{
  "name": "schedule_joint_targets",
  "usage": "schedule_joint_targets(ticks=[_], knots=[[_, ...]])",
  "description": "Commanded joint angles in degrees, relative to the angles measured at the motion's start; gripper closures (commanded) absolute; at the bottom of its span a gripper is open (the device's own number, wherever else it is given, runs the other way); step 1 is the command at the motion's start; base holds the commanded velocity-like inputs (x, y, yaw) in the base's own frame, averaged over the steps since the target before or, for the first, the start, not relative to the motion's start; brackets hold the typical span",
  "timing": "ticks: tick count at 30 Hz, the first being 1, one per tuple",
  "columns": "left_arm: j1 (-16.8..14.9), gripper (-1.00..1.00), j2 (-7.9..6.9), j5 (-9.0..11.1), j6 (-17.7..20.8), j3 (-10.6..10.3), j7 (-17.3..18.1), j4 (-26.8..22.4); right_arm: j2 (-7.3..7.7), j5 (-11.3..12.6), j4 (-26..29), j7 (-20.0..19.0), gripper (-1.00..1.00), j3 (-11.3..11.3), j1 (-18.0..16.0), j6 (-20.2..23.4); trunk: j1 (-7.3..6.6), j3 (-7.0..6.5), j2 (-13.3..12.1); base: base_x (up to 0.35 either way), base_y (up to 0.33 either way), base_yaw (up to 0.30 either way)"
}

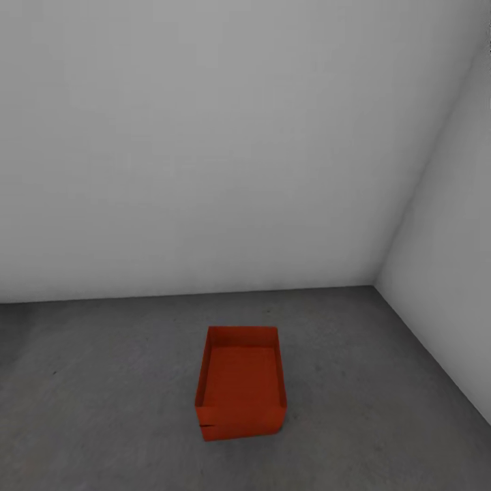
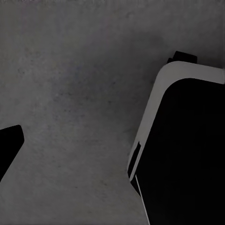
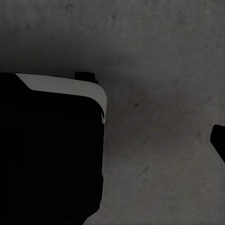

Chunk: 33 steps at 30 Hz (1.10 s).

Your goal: Move the two storage containers from the living room to the garage. In the garage, place one container on the floor and stack the other container on top of it (either order is fine).

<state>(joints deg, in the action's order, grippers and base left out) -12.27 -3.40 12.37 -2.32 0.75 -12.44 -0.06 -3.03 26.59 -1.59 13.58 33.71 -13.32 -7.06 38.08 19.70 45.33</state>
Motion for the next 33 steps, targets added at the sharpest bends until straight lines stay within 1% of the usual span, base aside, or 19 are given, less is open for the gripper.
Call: schedule_joint_targets(ticks=[1,20,26,33], knots=[[0.0,-1.00,0.00,0.4,-0.2,0.0,0.0,0.0,-0.05,0.6,-0.2,0.0,-1.00,0.5,-0.1,-0.3,0.01,-0.03,0.0,0.000,0.000,0.000],[0.0,-1.00,0.06,0.4,-0.3,0.0,0.0,0.0,0.21,0.6,-0.2,0.0,-1.00,0.5,0.0,-0.3,0.01,-1.70,0.0,0.000,0.000,0.000],[0.0,-1.00,0.05,0.4,-0.3,0.0,0.0,0.0,0.40,0.6,-0.2,0.0,-1.00,0.5,0.0,-0.3,0.01,-1.82,0.0,0.000,0.000,0.005],[0.0,-1.00,0.06,0.3,-0.3,0.0,0.0,0.0,0.52,0.4,-0.1,0.0,-1.00,0.5,0.0,-0.3,0.01,-1.83,0.0,0.000,0.000,0.145]])
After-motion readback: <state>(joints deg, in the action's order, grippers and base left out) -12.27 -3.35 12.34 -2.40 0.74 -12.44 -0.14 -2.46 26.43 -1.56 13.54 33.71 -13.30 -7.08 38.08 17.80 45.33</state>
